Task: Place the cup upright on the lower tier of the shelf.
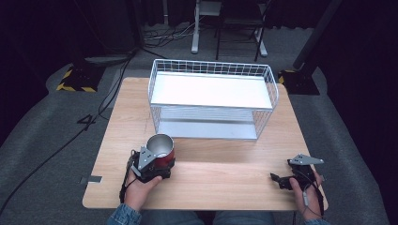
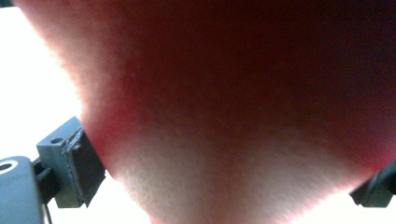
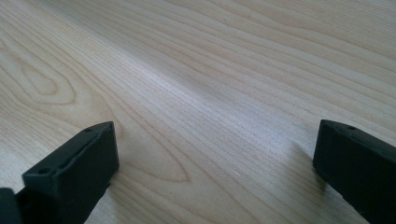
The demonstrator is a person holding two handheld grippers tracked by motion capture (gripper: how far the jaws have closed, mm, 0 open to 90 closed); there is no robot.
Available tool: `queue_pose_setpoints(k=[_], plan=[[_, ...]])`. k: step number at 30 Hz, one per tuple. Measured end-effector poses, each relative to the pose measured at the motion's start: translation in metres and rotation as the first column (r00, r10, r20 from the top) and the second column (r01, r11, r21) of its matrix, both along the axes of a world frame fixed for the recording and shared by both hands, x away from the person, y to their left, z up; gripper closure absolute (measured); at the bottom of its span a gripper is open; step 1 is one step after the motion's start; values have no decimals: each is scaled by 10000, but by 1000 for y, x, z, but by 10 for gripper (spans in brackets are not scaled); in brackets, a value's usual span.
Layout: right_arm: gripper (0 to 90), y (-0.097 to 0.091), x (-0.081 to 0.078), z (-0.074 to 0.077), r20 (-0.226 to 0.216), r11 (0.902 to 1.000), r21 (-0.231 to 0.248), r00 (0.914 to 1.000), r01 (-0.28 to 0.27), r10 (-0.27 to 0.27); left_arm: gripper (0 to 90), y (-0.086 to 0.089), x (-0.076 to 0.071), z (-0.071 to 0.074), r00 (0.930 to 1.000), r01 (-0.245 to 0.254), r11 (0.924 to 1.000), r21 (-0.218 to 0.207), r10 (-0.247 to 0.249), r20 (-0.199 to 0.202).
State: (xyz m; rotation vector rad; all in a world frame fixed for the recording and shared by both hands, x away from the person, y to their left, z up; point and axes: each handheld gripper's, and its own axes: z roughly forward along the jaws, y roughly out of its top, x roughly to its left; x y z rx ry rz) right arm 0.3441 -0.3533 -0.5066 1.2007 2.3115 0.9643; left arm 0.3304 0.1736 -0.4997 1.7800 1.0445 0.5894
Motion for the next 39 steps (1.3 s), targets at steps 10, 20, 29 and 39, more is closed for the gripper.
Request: queue_pose_setpoints(k=[10, 20, 29, 39], plan=[[4, 0, 0, 0, 0, 10000, 1, 10000, 1, -1, 102, -1, 0, 2, 9995, -40, 10000, -89, 38, -324], [3, 0, 0, 0, 5, 10000, 3, 10000, -1, 1, 102, 0, -1, 4, 9997, 114, 9999, -46, -115, -223], [3, 0, 0, 0, 6, 10000, 2, 10000, 1, -1, 104, -1, -2, 7, 9998, 139, 9997, -196, -142, -125], [3, 0, 0, 0, 2, 10000, 4, 10000, -1, 1, 105, -7, -3, 20, 9981, 374, 9986, -363, -356, 493]])
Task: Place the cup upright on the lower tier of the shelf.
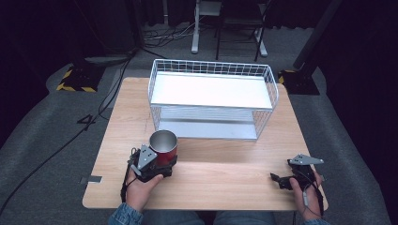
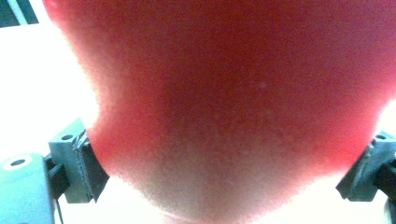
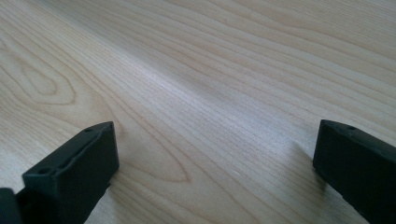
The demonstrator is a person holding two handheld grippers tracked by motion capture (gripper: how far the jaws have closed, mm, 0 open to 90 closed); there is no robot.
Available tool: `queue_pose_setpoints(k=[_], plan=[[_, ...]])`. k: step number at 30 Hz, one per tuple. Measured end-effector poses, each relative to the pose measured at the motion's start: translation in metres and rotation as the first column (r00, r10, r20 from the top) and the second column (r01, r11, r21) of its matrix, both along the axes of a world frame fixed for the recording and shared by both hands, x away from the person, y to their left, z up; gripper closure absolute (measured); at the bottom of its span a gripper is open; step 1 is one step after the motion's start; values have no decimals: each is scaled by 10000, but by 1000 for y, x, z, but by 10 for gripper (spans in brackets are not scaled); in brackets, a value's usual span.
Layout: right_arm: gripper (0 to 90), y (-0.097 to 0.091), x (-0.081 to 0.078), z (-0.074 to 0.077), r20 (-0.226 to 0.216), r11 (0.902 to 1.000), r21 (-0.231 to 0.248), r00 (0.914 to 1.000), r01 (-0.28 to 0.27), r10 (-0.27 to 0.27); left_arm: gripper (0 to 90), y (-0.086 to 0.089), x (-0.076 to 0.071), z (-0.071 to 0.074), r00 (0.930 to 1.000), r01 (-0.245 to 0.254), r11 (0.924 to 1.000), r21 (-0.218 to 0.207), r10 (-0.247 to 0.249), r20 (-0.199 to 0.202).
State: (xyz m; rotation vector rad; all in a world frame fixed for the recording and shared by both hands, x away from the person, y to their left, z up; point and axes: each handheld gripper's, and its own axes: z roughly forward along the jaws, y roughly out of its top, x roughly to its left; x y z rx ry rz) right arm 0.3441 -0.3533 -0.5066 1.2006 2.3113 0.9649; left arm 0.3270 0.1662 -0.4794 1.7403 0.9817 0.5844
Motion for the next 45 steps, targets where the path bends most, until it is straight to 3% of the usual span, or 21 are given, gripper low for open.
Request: queue_pose_setpoints(k=[9, 29, 39, 45], plan=[[3, 0, 0, 0, -3, 10000, 0, 10000, 1, -1, 106, -17, 7, 15, 9983, 443, 9990, -71, -440, 393], [3, 0, 0, 0, -1, 10000, 1, 10000, 3, -3, 106, -62, 28, 30, 9913, 1077, 9929, -495, -1035, 816], [3, 0, 0, 0, -1, 10000, 2, 10000, 2, -2, 106, -83, 39, 27, 9896, 1017, 9918, -779, -929, 1097], [4, 0, 0, 0, 0, 10000, 0, 10000, 2, -2, 106, -91, 46, 22, 9898, 1063, 9905, -868, -971, 1045]])
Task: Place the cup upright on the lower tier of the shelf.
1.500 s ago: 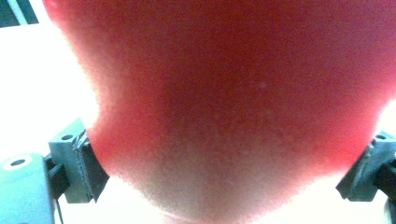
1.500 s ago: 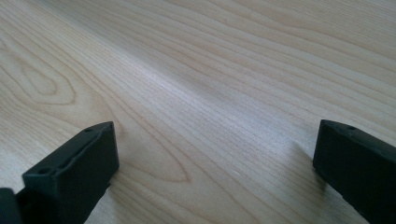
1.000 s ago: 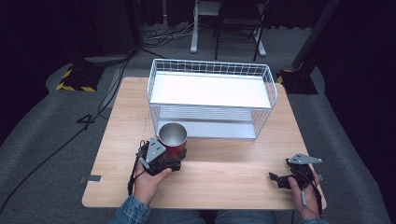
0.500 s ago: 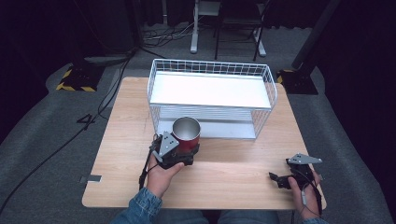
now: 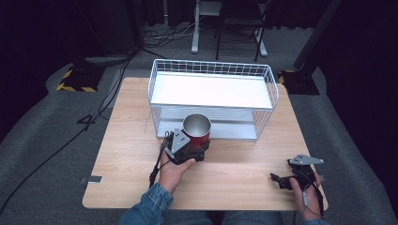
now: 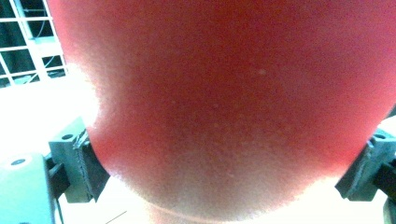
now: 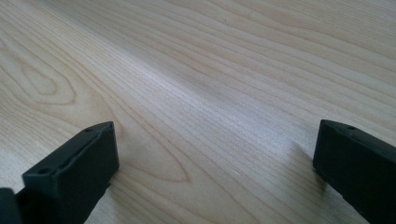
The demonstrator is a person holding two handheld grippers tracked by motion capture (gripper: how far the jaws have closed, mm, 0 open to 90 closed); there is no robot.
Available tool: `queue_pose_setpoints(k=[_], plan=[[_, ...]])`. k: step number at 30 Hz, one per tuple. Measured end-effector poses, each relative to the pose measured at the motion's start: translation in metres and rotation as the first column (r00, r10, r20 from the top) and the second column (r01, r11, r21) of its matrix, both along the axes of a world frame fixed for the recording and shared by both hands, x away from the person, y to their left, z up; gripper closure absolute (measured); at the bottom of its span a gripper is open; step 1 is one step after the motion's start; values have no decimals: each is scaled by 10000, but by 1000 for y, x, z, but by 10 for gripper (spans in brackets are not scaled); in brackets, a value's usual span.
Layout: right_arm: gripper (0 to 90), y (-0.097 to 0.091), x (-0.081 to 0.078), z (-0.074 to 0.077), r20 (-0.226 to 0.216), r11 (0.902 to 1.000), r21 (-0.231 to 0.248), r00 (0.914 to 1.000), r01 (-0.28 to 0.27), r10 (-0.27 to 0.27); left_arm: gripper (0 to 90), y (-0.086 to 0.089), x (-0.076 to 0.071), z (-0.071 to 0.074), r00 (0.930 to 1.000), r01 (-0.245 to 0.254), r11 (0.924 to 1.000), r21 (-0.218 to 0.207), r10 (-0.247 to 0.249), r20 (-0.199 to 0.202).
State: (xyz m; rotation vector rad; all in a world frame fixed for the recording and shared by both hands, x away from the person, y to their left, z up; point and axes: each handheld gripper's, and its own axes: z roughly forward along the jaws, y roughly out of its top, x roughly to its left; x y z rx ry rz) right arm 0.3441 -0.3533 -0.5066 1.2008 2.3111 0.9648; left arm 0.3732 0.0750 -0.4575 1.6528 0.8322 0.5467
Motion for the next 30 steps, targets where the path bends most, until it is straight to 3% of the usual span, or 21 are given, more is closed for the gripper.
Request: queue_pose_setpoints(k=[14, 30], plan=[[3, 0, 0, 0, 1, 10000, -1, 10000, 0, 0, 106, -17, 19, -12, 9999, -100, 9999, -32, 100, -103], [4, 0, 0, 0, 14, 10000, -16, 10000, -6, 6, 106, -37, 46, -13, 9996, -167, 9999, 14, 167, -213]])
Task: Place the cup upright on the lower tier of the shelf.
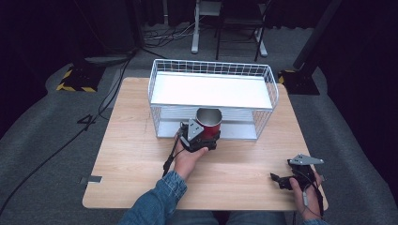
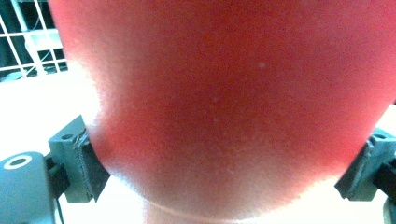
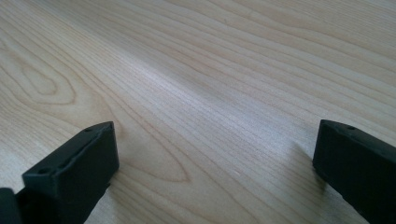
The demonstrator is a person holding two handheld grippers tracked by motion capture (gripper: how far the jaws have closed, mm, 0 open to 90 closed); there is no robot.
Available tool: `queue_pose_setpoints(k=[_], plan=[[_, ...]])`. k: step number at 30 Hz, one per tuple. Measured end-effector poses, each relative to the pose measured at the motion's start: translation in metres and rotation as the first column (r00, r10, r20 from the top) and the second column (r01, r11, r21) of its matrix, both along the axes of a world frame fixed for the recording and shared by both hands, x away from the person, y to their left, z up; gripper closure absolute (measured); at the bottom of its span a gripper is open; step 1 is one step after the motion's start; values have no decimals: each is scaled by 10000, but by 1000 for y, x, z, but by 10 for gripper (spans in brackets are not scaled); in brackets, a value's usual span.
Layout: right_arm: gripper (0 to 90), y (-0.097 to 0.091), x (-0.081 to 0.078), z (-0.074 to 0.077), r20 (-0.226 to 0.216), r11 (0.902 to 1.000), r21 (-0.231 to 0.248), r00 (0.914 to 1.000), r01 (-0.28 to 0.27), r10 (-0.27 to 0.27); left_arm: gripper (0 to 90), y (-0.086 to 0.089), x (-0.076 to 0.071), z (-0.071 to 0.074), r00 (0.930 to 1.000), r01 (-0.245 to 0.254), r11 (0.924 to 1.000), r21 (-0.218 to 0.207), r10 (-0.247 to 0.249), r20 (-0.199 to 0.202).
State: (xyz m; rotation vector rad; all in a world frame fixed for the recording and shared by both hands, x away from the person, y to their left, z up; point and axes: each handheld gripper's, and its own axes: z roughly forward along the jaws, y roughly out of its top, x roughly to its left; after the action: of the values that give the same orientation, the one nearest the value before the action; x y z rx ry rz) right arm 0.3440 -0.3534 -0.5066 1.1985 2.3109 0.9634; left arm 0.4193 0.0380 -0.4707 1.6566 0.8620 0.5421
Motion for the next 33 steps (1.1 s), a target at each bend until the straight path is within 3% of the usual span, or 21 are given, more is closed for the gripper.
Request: queue_pose_setpoints(k=[8, 12, 18, 33], plan=[[5, 0, 0, 0, 2, 10000, 5, 10000, 5, -5, 106, 2, 18, -10, 9987, -509, 9983, -300, 505, -115], [5, 0, 0, 0, 8, 10000, -2, 10000, -3, 3, 106, 4, 26, -14, 9959, -899, 9951, -410, 901, 9], [5, 0, 0, 0, 7, 10000, -2, 10000, -1, 1, 106, -2, 37, -12, 9943, -1013, 9947, -167, 1018, 313], [5, 0, 0, 0, 7, 10000, -1, 10000, -6, 6, 106, -17, 62, -19, 9931, -1165, 9930, -184, 1167, 113]])
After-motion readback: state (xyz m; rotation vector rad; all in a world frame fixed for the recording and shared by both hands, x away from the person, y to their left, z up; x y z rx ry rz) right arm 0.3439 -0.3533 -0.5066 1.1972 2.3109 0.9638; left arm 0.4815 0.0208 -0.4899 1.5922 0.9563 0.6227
